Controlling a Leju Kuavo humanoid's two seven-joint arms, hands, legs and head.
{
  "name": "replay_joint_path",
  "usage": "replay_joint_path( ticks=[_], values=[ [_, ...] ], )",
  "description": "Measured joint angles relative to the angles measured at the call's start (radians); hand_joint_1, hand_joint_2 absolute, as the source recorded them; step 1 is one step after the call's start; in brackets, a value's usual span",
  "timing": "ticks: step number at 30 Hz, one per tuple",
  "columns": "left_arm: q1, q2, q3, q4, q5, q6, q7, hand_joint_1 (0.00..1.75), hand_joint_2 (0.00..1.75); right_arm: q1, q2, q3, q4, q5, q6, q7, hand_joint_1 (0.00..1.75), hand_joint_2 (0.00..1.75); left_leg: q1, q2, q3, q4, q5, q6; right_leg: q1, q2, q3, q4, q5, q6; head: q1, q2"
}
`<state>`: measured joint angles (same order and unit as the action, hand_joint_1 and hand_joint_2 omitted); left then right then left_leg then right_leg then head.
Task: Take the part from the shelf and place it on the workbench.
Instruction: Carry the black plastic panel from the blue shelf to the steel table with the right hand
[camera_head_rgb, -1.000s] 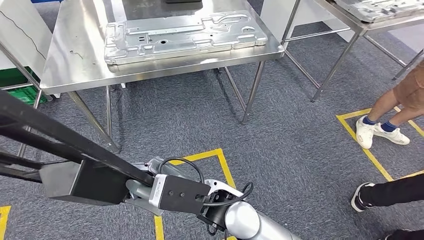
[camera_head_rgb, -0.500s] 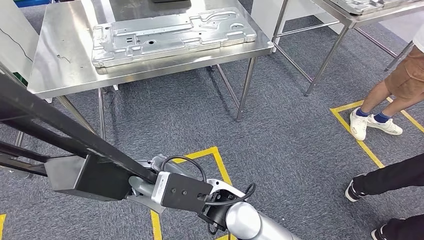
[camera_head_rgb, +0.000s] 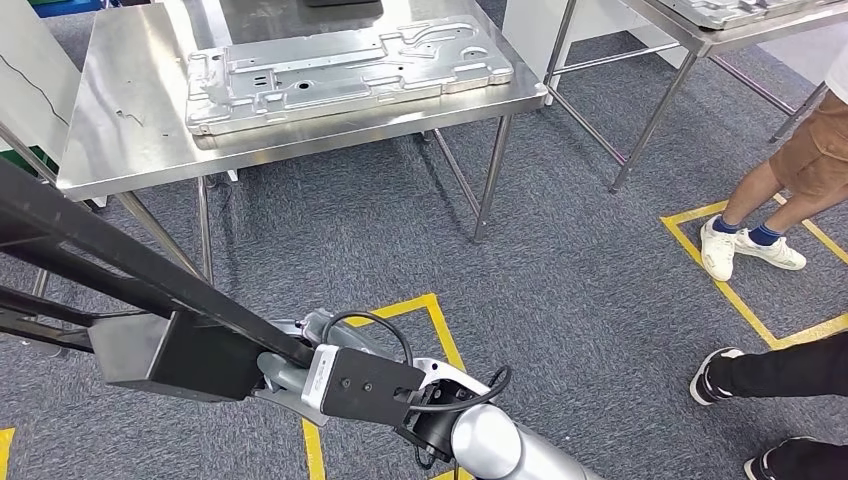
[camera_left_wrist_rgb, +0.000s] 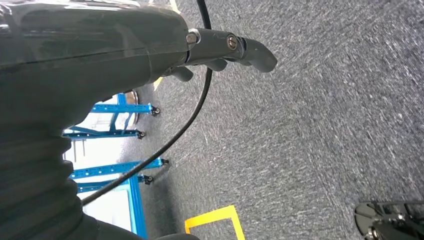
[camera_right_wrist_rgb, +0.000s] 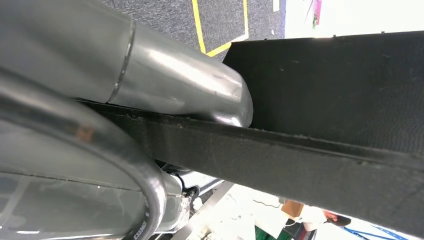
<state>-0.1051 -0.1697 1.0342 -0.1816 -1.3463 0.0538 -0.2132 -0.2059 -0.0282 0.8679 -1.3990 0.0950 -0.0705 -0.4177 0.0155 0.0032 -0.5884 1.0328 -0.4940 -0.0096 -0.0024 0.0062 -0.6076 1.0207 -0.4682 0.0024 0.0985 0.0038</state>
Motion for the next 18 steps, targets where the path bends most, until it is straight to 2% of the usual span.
replay_joint_path(
  ticks=[8, 10, 13, 15, 18],
  values=[
    [0.000, 0.001, 0.000, 0.000, 0.000, -0.001, 0.000, 0.00, 1.75, -0.001, 0.000, 0.004, -0.007, 0.005, 0.000, 0.004, 1.75, 0.00, -0.009, 0.000, -0.002, 0.007, -0.004, 0.007, -0.011, 0.000, 0.000, -0.001, 0.002, 0.005, 0.000, 0.000],
    [0.000, 0.001, 0.000, 0.000, 0.000, -0.001, 0.000, 0.00, 1.75, -0.003, 0.000, 0.005, -0.008, 0.013, 0.000, 0.008, 1.75, 0.00, -0.011, 0.000, -0.004, 0.007, -0.004, 0.011, -0.013, 0.000, 0.002, -0.002, 0.005, 0.011, 0.000, 0.000],
    [0.000, 0.001, 0.000, 0.000, 0.000, -0.001, 0.000, 0.00, 1.75, -0.007, 0.000, 0.006, -0.011, 0.021, 0.000, 0.014, 1.75, 0.00, -0.006, 0.000, 0.004, -0.004, -0.006, 0.026, -0.013, 0.000, 0.002, 0.013, 0.006, 0.020, 0.000, 0.000],
    [0.000, 0.001, 0.000, 0.000, 0.000, -0.001, 0.000, 0.00, 1.75, -0.011, 0.000, 0.007, -0.014, 0.022, 0.000, 0.016, 1.75, 0.00, 0.000, 0.000, 0.017, -0.009, -0.007, 0.034, -0.014, 0.000, -0.028, 0.073, -0.023, 0.024, 0.001, 0.000],
    [0.000, 0.001, 0.000, 0.000, 0.000, -0.001, 0.000, 0.00, 1.75, -0.013, -0.002, 0.010, -0.015, 0.025, 0.005, 0.018, 1.75, 0.00, 0.003, 0.000, 0.024, -0.009, -0.011, 0.036, -0.019, -0.001, -0.128, 0.248, -0.094, 0.029, 0.001, 0.000]
  ],
)
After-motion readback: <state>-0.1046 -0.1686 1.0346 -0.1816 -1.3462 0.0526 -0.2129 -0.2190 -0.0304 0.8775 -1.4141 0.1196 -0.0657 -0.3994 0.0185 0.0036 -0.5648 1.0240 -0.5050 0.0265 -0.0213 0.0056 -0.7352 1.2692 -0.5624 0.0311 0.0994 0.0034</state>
